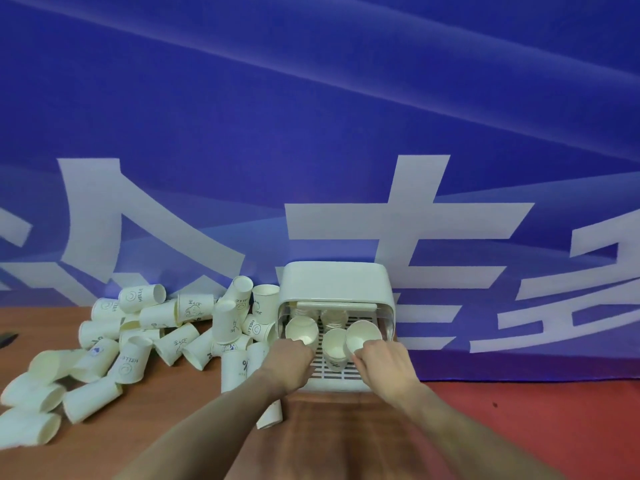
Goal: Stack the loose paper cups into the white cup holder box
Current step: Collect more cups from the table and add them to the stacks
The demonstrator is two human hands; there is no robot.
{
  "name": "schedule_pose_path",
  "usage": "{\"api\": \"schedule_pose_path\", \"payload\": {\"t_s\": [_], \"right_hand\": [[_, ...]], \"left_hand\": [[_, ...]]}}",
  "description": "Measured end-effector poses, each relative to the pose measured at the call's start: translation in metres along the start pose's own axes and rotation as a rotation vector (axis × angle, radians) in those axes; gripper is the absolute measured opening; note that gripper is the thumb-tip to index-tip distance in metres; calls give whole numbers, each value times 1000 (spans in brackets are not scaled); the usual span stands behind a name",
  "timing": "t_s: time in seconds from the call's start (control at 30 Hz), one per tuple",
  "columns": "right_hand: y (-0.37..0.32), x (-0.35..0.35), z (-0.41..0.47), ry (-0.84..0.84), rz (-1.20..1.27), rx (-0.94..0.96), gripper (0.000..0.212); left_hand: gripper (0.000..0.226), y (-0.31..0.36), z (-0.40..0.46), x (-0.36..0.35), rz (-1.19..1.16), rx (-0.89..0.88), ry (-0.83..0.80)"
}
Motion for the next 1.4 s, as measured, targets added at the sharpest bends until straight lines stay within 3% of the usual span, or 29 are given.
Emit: {"api": "schedule_pose_path", "payload": {"t_s": [0.57, 0.97, 1.4], "right_hand": [[-32, -18, 53, -131, -85, 11, 23], [-35, -40, 65, -243, -106, 40, 20], [-67, 15, 48, -106, -47, 97, 28]], "left_hand": [[34, -75, 4, -39, -32, 57, -28], [34, -83, 19, -59, -56, 80, -68], [35, -113, -23, -32, -41, 152, 9]]}}
Point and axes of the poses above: each hand's wrist, its own z-axis towards the middle knuckle, its own x-axis out of the back of the hand, y = z × x, the point moved 9 cm from there along z, towards the middle knuckle, and after that the axes turned 8 degrees about -y, right-handed, at the moved point
